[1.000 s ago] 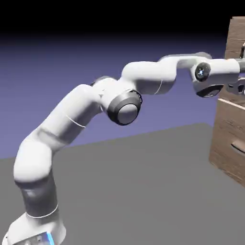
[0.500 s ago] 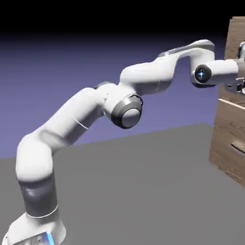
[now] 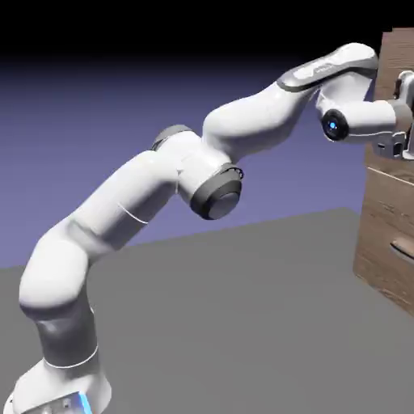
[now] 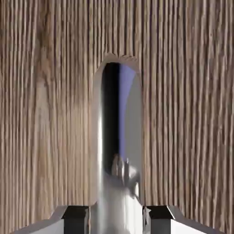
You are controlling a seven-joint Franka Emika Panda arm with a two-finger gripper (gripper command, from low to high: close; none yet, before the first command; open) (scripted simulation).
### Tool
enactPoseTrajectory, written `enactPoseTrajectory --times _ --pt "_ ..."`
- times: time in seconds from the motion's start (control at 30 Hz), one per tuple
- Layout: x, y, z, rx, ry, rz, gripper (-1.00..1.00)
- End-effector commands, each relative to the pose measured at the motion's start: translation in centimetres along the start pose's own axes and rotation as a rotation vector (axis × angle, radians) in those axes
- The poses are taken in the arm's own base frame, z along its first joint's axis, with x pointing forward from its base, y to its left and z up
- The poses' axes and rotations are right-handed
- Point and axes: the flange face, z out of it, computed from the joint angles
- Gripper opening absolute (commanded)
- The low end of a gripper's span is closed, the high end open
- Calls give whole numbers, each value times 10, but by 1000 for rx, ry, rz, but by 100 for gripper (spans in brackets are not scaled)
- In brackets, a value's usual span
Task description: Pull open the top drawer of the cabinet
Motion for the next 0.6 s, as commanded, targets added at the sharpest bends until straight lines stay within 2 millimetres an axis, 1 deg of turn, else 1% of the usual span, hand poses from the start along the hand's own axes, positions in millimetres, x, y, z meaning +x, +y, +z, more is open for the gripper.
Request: enactPoseTrajectory --times 0.0,0.4,0.57 --pt "1 0 -1 0 2 0 -100" --pt "0 0 -9 3 -1 2 -100" --pt "-1 1 -17 0 -2 0 -100"
